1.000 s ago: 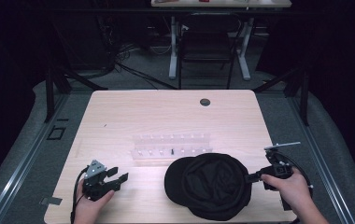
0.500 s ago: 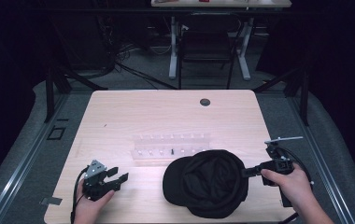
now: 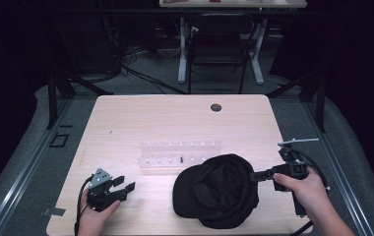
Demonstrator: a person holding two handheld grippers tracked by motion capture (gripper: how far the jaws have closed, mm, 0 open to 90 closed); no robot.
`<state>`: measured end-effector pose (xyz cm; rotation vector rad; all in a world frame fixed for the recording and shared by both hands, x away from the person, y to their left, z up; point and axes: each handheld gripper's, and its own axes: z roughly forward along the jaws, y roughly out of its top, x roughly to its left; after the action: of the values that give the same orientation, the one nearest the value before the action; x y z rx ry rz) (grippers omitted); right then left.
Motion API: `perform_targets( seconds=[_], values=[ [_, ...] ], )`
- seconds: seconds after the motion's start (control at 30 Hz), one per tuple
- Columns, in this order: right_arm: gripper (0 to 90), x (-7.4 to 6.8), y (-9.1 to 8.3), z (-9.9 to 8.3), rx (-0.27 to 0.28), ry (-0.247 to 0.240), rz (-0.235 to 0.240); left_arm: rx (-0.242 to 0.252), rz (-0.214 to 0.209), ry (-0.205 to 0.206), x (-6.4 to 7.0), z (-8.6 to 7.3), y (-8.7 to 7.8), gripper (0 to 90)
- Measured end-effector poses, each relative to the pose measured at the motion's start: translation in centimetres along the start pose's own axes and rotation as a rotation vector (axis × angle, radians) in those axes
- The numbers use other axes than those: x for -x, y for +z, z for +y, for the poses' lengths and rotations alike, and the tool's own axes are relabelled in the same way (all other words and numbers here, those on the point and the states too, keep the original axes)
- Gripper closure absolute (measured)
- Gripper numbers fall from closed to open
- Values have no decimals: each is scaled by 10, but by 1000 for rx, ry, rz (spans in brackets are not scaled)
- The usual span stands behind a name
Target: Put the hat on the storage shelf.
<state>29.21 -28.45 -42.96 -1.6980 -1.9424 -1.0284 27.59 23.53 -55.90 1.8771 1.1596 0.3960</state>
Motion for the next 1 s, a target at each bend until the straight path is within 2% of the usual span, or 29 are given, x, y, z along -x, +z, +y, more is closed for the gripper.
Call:
perform_targets(
  seconds=[0.17,0.2,0.23,0.27,0.37,0.6,1.0],
  values=[
    [883,-7,0,2,-1,-18,12,0,0,0,0,0,0,463],
    [883,-10,0,2,14,-6,23,0,0,2,0,0,0,463],
    [884,-11,-1,3,2,-16,38,1,0,1,0,0,0,463],
    [885,-14,-1,4,12,-14,70,1,-1,0,0,0,0,463],
    [885,-18,-2,6,21,-19,88,2,0,-1,0,0,0,463],
    [885,-24,-3,8,43,-15,107,2,1,-2,0,0,0,463],
    [886,-35,-13,11,67,-15,174,-1,-2,2,0,0,1,464]
  ],
)
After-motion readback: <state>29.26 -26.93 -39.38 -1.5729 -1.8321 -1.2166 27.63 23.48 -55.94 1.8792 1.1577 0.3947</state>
